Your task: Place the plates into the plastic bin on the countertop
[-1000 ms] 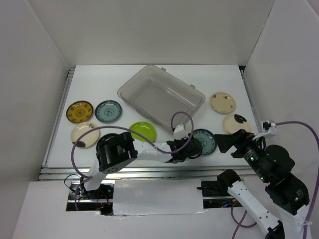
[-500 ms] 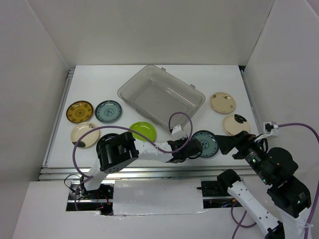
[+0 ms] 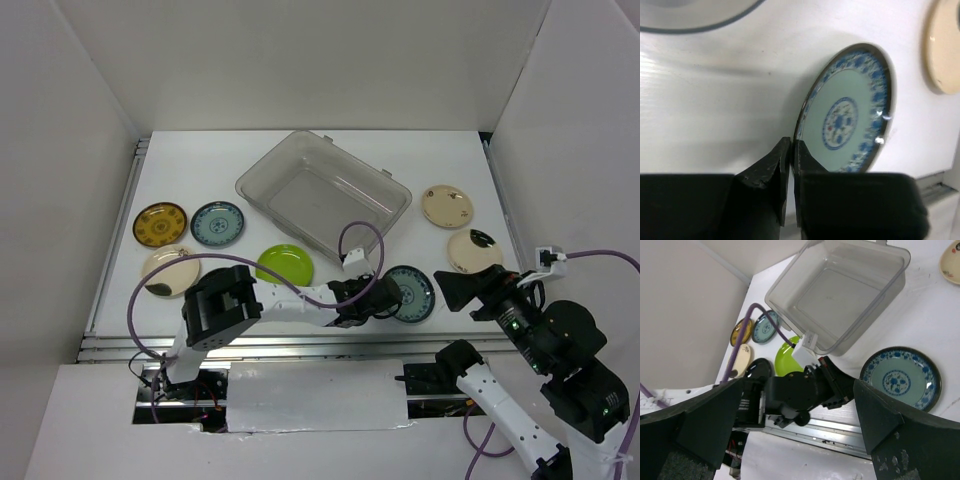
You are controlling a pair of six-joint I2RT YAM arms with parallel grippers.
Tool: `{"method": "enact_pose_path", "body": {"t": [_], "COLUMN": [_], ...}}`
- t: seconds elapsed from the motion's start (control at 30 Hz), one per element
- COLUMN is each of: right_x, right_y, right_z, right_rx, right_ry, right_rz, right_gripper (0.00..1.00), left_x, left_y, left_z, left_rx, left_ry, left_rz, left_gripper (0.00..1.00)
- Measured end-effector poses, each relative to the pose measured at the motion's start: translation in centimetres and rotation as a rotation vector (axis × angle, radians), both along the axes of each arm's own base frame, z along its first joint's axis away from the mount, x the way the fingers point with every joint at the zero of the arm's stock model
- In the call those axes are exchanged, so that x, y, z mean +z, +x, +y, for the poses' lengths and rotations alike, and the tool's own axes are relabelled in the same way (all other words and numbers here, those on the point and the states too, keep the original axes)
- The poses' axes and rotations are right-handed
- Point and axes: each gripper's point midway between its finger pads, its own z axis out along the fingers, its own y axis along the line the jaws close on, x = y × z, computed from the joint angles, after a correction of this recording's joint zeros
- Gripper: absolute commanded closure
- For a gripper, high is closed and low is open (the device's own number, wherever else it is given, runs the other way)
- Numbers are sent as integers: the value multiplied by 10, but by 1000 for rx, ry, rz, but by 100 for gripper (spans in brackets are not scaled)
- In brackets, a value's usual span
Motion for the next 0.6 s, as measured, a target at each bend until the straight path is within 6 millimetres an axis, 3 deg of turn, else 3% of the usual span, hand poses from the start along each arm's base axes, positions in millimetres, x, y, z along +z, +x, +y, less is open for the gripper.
{"method": "enact_pose_path", "body": {"t": [0.4,0.6], "right_x": [20,21], "right_y": [-8,-7], "right_z": [-12,-13], "right_rx": [-39,-50], "right_ry": [27,28], "right_rz": [-62,-66], "right_gripper": [0,0], "left_x": [125,160], "left_y": [-14,-5], "left_z": [22,51], "left_rx": [-149,-118], "left_ry": [-89,-71], "left_rz": [-160,-196], "left_gripper": [100,100]}}
